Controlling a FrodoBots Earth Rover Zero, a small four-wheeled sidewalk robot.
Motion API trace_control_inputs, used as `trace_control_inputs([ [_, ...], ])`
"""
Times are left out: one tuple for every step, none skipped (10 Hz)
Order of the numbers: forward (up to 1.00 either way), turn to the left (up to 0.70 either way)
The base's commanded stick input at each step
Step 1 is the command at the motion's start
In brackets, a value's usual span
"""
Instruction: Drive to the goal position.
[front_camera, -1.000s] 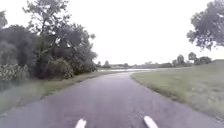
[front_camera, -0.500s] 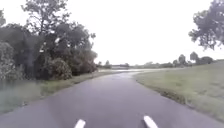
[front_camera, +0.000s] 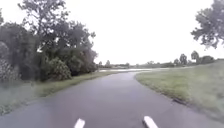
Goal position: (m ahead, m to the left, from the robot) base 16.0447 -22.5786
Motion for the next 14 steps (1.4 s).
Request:
trace_control_inputs([
  [0.70, 0.00],
  [0.70, 0.00],
  [0.70, 0.00],
  [0.70, 0.00],
  [0.70, 0.00],
  [0.70, 0.00],
  [0.70, 0.00],
  [0.70, 0.00],
  [0.70, -0.03],
  [0.70, -0.06],
  [0.70, -0.17],
  [0.70, -0.25],
  [0.70, -0.12],
  [0.70, 0.00],
])
